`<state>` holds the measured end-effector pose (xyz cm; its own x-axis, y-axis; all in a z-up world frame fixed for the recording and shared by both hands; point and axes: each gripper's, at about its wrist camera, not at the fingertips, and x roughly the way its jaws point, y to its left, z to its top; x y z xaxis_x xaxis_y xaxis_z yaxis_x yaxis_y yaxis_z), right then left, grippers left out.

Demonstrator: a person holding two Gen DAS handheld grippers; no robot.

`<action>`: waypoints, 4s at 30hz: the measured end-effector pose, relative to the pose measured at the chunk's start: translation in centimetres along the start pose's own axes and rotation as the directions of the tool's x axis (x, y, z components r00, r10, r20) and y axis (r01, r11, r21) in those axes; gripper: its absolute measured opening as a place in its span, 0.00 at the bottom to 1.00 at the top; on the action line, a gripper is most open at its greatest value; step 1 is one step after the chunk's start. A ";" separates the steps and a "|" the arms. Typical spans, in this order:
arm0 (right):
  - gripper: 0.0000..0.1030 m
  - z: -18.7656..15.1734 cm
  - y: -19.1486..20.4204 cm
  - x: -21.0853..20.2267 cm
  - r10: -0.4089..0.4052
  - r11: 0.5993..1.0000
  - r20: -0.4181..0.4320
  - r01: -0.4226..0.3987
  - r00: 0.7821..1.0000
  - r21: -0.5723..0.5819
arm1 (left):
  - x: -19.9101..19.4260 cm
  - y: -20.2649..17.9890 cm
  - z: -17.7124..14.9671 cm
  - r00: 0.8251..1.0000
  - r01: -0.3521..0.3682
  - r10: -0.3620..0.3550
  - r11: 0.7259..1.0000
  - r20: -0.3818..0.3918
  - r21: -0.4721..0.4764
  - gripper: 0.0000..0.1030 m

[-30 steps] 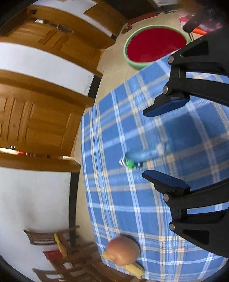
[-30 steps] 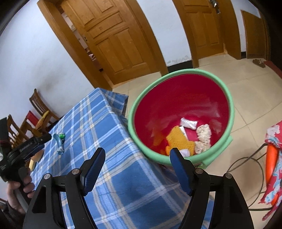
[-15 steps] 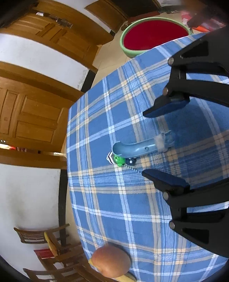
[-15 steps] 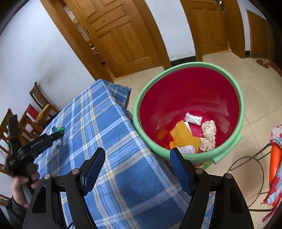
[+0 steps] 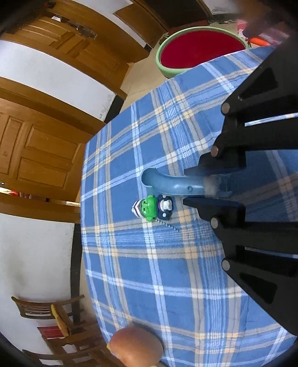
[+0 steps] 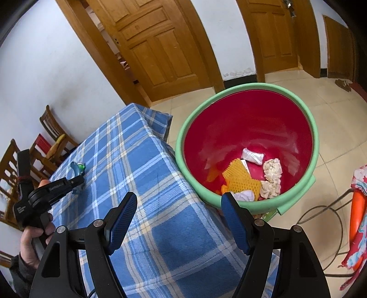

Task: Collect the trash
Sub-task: 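Grasp the green figurine keychain with the right tool while the left tool holds the blue piece, then carry the figurine and blue piece over the bucket and open both tools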

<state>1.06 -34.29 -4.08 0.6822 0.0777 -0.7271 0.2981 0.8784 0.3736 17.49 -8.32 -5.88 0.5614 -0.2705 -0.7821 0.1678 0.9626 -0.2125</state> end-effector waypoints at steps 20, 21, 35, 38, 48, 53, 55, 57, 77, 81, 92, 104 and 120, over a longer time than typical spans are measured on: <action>0.75 1.5 10.7 2.6 0.093 0.972 -0.033 -0.098 0.995 -0.213 | -5.6 7.5 1.1 0.989 -0.073 0.083 0.993 0.120 -0.087 0.17; 0.75 1.5 11.4 2.9 0.099 0.968 -0.036 -0.104 0.994 -0.227 | -5.7 7.9 1.1 0.987 -0.080 0.092 0.993 0.130 -0.090 0.17; 0.74 1.7 20.5 10.7 0.074 0.907 -0.098 -0.107 0.992 -0.407 | -5.3 10.7 0.2 0.986 -0.051 0.077 0.983 0.146 -0.175 0.17; 0.74 1.7 21.8 12.4 0.070 0.899 -0.114 -0.112 0.991 -0.422 | -5.1 10.7 0.1 0.987 -0.055 0.081 0.982 0.141 -0.178 0.17; 0.70 2.2 24.2 15.7 0.057 0.892 -0.124 -0.106 0.991 -0.438 | -5.1 11.1 0.0 0.982 -0.093 0.122 0.976 0.143 -0.196 0.17; 0.56 2.2 24.7 16.8 0.057 0.897 -0.130 -0.108 0.990 -0.428 | -5.0 11.4 -0.1 0.982 -0.097 0.127 0.974 0.137 -0.206 0.17; 0.47 2.1 24.9 17.2 0.051 0.896 -0.137 -0.106 0.989 -0.430 | -4.9 11.3 -0.1 0.983 -0.097 0.127 0.974 0.135 -0.206 0.17; 0.45 2.0 24.9 17.4 0.046 0.897 -0.132 -0.099 0.990 -0.431 | -4.8 11.3 -0.1 0.983 -0.098 0.127 0.975 0.134 -0.201 0.17; 0.28 2.1 23.0 16.0 0.075 0.926 -0.120 -0.113 0.990 -0.359 | -4.5 10.7 -0.2 0.986 -0.091 0.114 0.979 0.123 -0.180 0.17; 0.28 2.0 22.0 13.9 0.079 0.934 -0.104 -0.110 0.991 -0.339 | -4.8 10.5 -0.2 0.986 -0.081 0.104 0.981 0.128 -0.176 0.17; 0.28 2.8 17.3 7.3 0.101 0.962 -0.028 -0.105 0.994 -0.252 | -6.0 8.8 -0.2 0.984 -0.061 0.082 0.990 0.160 -0.128 0.17; 0.28 2.9 10.6 1.5 0.025 0.983 0.052 -0.015 0.998 -0.183 | -8.2 4.3 0.1 0.983 -0.003 0.009 0.999 0.181 -0.032 0.17; 0.29 3.0 1.8 -2.0 -0.073 0.996 0.102 0.077 0.992 -0.038 | -8.0 -4.7 -0.3 0.986 0.104 -0.116 0.989 0.120 0.109 0.17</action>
<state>2.29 -34.30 -0.23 0.7230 -0.0353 -0.6899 0.3247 0.8989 0.2943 11.94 -10.63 1.17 0.6311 -0.3802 -0.6761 0.3123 0.9224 -0.2272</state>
